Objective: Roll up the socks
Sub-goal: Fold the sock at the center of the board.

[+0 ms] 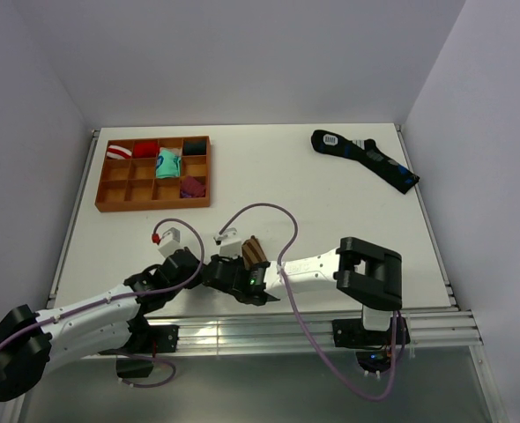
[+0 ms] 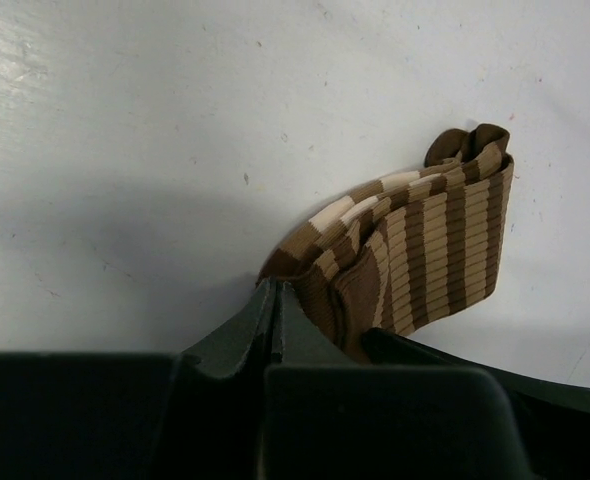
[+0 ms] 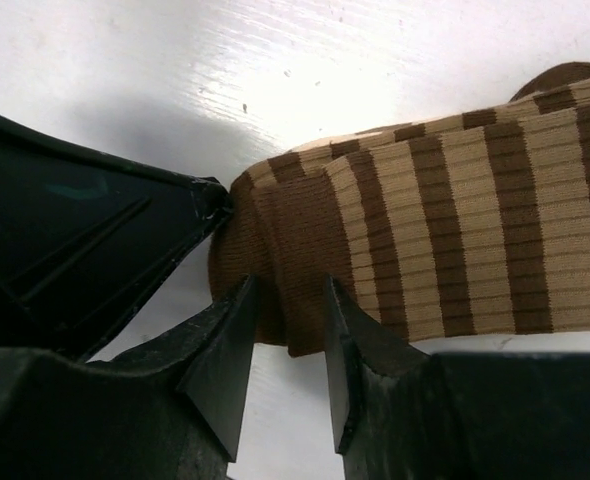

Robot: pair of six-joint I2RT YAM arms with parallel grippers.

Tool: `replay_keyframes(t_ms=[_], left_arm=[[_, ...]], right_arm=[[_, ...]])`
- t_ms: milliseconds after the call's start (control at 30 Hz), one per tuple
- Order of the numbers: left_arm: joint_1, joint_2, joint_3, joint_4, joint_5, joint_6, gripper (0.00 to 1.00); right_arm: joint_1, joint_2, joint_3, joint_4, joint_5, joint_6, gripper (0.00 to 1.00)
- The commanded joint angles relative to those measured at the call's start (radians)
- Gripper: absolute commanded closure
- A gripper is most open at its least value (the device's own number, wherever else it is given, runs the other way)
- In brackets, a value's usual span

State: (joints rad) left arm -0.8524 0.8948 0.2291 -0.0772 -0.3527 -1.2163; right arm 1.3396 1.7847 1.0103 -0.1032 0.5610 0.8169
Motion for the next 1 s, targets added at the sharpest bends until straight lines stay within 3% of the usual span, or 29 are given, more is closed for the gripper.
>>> replay_keyframes(t_ms=[0,433,967], left_arm=[[-0.004,0.000,0.004,0.033,0.004,-0.008,0.97],[-0.004,0.007,0.007,0.037,0.004,-0.005,0.96],[-0.004,0.016,0.007,0.042,0.003,-0.008,0.96]], right_arm=[[0.006,0.024,0.047,-0.030,0.053,0.005,0.61],[0.007,-0.008,0.071,-0.072,0.097,-0.002,0.88],[0.006,-0.103,0.076,-0.067,0.085,-0.022,0.95]])
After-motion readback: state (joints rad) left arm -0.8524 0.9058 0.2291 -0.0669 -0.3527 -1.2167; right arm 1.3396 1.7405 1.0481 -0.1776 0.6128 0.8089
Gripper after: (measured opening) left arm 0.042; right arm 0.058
